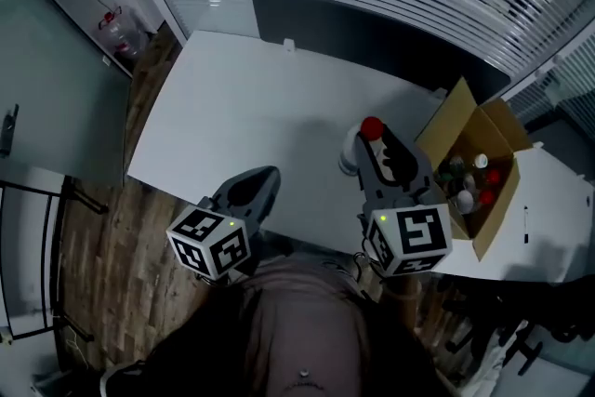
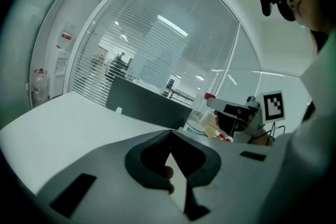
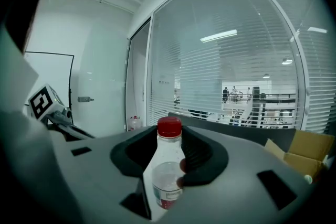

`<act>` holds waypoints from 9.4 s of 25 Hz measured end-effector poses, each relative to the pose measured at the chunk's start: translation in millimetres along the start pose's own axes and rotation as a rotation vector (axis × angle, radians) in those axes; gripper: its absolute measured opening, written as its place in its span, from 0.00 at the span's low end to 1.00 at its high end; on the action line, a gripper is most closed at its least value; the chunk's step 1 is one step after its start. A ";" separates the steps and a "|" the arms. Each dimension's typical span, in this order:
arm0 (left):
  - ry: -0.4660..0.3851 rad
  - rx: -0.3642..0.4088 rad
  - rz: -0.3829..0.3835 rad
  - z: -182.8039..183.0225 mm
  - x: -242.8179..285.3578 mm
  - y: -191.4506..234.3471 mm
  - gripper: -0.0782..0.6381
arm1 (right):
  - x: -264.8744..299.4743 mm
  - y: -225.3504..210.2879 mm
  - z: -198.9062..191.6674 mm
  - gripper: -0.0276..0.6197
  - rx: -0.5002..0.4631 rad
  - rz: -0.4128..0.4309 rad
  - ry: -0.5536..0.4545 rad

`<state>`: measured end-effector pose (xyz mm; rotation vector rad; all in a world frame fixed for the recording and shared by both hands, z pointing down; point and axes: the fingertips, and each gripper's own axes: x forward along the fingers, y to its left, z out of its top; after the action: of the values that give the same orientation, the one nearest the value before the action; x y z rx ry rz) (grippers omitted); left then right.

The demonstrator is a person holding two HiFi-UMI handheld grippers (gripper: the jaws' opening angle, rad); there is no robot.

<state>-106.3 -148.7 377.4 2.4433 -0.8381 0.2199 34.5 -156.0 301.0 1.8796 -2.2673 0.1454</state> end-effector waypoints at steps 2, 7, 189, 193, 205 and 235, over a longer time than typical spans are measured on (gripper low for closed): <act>-0.009 -0.008 0.025 1.4 -4.4 6.3 0.12 | 9.6 5.3 -3.9 0.29 -0.004 0.027 0.016; -0.029 -0.034 0.085 2.1 -14.6 22.0 0.12 | 30.9 19.5 -7.7 0.29 -0.008 0.092 0.019; 0.227 0.201 -0.423 -45.6 134.6 -171.3 0.12 | -220.5 -175.9 -102.4 0.12 0.186 -0.673 0.048; 0.249 0.212 -0.419 -50.4 143.8 -176.1 0.12 | -223.5 -192.6 -110.1 0.18 0.185 -0.676 0.068; 0.275 0.200 -0.415 -53.6 176.0 -188.1 0.12 | -213.4 -236.5 -137.0 0.26 0.212 -0.659 0.159; 0.322 0.166 -0.389 -54.8 212.7 -177.4 0.12 | -179.0 -275.6 -221.0 0.36 0.255 -0.605 0.669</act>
<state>171.6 -112.6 412.6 2.5684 -0.2063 0.5339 355.1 7.5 466.3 2.1174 -1.2418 0.8469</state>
